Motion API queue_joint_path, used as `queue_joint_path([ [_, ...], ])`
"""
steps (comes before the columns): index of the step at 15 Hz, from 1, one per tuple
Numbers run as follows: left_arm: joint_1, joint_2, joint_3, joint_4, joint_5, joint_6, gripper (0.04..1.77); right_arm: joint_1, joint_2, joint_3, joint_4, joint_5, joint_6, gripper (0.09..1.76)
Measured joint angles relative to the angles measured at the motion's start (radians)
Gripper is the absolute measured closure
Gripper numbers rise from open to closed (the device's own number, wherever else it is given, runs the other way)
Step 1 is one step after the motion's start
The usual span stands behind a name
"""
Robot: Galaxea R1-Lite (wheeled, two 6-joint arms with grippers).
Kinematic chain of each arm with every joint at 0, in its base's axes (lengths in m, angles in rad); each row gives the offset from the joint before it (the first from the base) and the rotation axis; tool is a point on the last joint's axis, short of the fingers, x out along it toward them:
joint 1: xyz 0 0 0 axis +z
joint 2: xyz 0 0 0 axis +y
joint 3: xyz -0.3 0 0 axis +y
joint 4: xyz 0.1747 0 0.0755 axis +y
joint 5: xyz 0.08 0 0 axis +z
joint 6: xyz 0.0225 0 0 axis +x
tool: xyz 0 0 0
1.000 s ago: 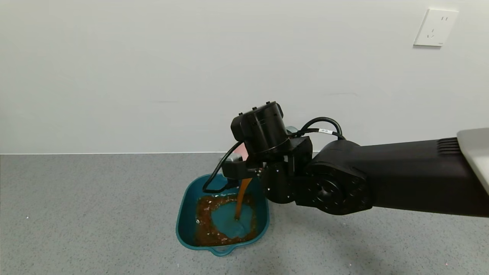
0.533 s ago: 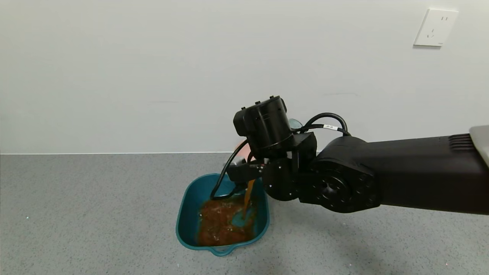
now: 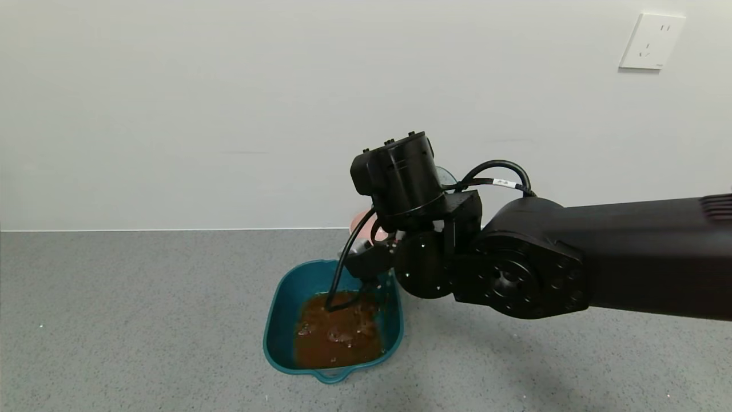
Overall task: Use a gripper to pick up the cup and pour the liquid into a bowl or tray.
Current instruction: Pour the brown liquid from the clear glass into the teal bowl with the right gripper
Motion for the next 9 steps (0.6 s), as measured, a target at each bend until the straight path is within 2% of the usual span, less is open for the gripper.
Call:
queue_joint_path([
  [9, 0.0, 0.0, 0.0, 0.0, 0.0, 0.0, 0.09, 0.043, -0.004, -0.005, -0.062, -0.013, -0.003, 0.49],
])
